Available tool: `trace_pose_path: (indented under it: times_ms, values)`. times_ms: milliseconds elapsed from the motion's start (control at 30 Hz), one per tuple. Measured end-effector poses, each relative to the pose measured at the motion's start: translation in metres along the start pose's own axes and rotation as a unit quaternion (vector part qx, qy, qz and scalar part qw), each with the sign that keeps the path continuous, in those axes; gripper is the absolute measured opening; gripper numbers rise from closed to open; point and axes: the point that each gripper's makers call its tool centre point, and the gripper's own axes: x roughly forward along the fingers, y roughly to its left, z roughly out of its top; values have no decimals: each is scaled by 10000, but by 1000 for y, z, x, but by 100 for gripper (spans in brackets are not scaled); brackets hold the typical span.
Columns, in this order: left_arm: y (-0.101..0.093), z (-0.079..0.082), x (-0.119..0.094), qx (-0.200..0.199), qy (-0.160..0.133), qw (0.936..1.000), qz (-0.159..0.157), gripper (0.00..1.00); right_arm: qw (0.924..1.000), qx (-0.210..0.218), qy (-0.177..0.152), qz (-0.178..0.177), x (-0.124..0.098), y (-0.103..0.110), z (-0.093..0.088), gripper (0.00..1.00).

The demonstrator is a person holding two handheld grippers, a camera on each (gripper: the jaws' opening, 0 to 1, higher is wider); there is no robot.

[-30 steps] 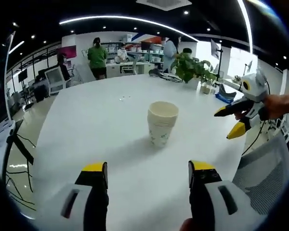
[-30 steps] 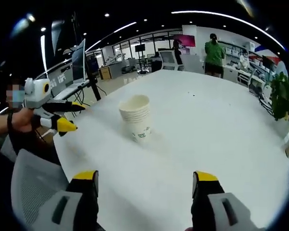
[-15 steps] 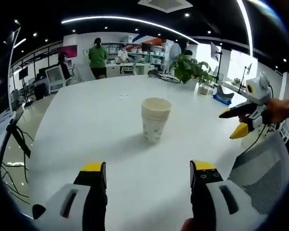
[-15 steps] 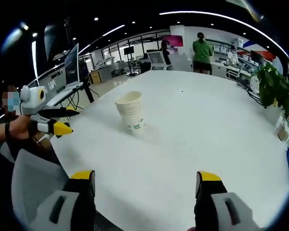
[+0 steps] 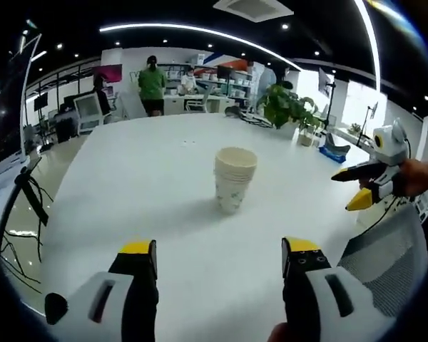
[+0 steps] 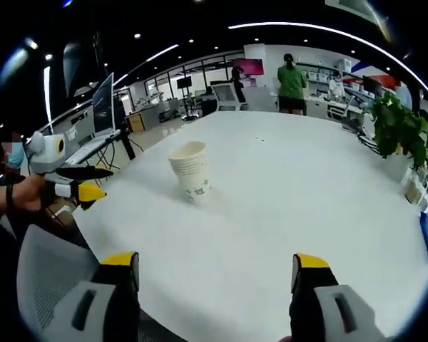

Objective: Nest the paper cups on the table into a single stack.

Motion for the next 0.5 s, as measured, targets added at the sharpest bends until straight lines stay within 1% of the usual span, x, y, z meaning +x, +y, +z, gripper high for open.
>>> trace_pose_path:
  times_ms: [167, 233, 500]
  values:
    - [-2, -3, 2, 54, 92, 9999, -27, 70, 9999, 102, 31, -70, -3, -4, -5, 89]
    - [-2, -2, 2, 44, 106, 9999, -41, 70, 9999, 129, -5, -93, -3, -3, -4, 89]
    - [-6, -5, 6, -16, 186, 9998, -120, 70, 9998, 81, 7, -160, -1, -3, -5, 89]
